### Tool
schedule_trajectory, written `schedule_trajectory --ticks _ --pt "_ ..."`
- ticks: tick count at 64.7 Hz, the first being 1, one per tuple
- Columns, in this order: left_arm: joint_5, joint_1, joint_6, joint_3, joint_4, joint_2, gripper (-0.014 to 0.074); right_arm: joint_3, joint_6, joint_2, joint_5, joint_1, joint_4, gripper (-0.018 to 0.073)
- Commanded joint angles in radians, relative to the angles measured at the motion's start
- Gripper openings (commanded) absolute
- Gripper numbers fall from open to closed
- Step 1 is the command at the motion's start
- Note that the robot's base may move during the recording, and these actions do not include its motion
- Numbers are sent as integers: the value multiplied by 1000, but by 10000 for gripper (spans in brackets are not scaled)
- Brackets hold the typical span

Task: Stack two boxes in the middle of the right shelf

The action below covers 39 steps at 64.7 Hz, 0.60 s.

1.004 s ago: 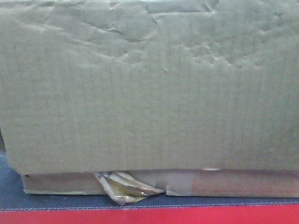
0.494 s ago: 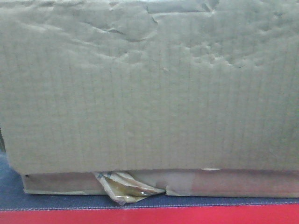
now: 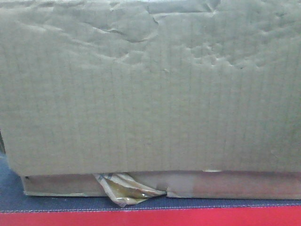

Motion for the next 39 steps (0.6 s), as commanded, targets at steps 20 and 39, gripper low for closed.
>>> schedule_trajectory --ticks 20,39 --pt "43 35 94 -27 160 -69 319 0 1 -4 -17 0 0 -160" --pt "43 117 103 117 1 -64 367 0 1 -4 -17 0 0 -160"
